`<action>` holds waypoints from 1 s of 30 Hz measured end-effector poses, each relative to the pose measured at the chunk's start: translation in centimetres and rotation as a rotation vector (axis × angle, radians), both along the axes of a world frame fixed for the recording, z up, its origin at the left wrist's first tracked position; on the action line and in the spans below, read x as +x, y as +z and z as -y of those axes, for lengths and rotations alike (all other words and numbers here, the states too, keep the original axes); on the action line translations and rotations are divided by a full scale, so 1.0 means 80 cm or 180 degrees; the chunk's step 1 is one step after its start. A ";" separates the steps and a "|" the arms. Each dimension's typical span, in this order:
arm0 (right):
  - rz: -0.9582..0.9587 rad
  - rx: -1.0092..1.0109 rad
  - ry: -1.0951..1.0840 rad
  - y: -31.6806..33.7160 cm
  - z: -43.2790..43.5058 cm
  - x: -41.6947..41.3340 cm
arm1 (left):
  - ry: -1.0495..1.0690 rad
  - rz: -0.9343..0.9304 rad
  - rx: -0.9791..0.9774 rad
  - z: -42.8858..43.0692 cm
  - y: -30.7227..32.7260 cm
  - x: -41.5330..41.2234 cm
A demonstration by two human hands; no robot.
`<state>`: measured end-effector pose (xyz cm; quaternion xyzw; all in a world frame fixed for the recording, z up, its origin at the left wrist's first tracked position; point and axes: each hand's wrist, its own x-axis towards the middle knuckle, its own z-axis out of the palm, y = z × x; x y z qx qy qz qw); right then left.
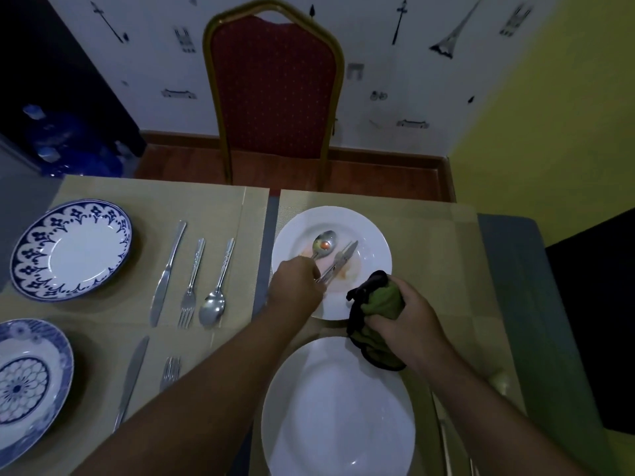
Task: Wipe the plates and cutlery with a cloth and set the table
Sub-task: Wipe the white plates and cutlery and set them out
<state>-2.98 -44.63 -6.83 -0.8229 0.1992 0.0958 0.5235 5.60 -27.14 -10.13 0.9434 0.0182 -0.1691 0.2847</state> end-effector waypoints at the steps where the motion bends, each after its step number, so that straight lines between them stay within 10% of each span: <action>1: 0.0036 0.0016 -0.0008 0.002 0.004 -0.003 | 0.0072 -0.0071 -0.0082 0.000 0.001 -0.002; 10: 0.0571 -0.0217 0.0234 0.039 0.040 -0.033 | 0.1674 -0.1219 -0.2433 0.016 0.045 -0.080; 20: 0.1968 -0.0914 0.2208 0.037 0.038 -0.071 | 0.1408 -0.1236 -0.2519 0.031 0.088 -0.184; 30: 0.2009 -0.1439 0.2464 0.041 -0.009 -0.067 | 0.1480 -0.1270 -0.2775 -0.020 0.086 -0.185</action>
